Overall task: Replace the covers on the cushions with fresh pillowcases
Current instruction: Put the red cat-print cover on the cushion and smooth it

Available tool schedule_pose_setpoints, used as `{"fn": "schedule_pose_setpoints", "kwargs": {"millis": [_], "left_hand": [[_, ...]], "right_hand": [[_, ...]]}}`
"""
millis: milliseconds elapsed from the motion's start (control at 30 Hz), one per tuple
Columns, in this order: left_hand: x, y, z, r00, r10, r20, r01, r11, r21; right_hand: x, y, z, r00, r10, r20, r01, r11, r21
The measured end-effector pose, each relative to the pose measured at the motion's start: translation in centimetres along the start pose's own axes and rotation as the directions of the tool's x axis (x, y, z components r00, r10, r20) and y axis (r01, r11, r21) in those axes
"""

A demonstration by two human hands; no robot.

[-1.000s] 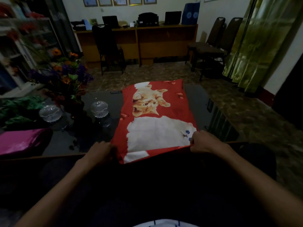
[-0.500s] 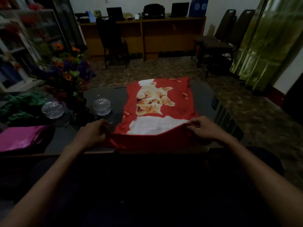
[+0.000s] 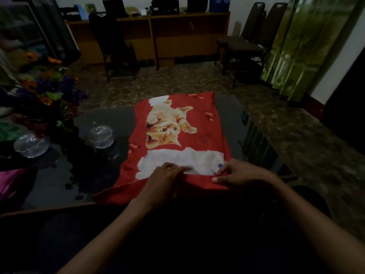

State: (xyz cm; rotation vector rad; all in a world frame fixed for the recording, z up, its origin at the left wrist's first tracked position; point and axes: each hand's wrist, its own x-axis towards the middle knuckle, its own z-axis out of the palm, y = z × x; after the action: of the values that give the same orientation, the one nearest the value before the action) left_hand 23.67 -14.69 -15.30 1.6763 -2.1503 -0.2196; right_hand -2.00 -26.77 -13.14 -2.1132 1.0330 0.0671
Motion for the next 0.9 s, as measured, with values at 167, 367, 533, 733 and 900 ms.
{"fn": "schedule_pose_setpoints", "kwargs": {"millis": [167,367,533,733,900], "left_hand": [[-0.9,0.8,0.9,0.970,0.127,0.207,-0.168,0.967,0.190],[1.2,3.5,0.2,0.992,0.039,0.119,-0.037,0.999,-0.012],[5.4,4.5,3.0,0.993,-0.100,-0.064,0.105,0.991,0.080],[10.0,4.5,3.6,0.928,-0.339,0.151,0.353,0.932,-0.077],[12.4,5.3,-1.1,0.958,-0.285,-0.007,0.233,0.797,-0.557]], "right_hand": [[0.0,1.2,-0.5,0.946,0.099,-0.309,0.074,0.861,0.503],[1.8,4.3,1.3,0.809,0.510,-0.291,-0.230,0.731,0.642],[1.8,3.2,2.1,0.868,0.463,-0.178,-0.230,0.694,0.682],[1.3,0.3,-1.0,0.816,0.416,-0.401,0.034,0.658,0.753],[0.6,-4.1,-7.6,0.747,0.322,-0.582,0.173,0.751,0.637]]}}
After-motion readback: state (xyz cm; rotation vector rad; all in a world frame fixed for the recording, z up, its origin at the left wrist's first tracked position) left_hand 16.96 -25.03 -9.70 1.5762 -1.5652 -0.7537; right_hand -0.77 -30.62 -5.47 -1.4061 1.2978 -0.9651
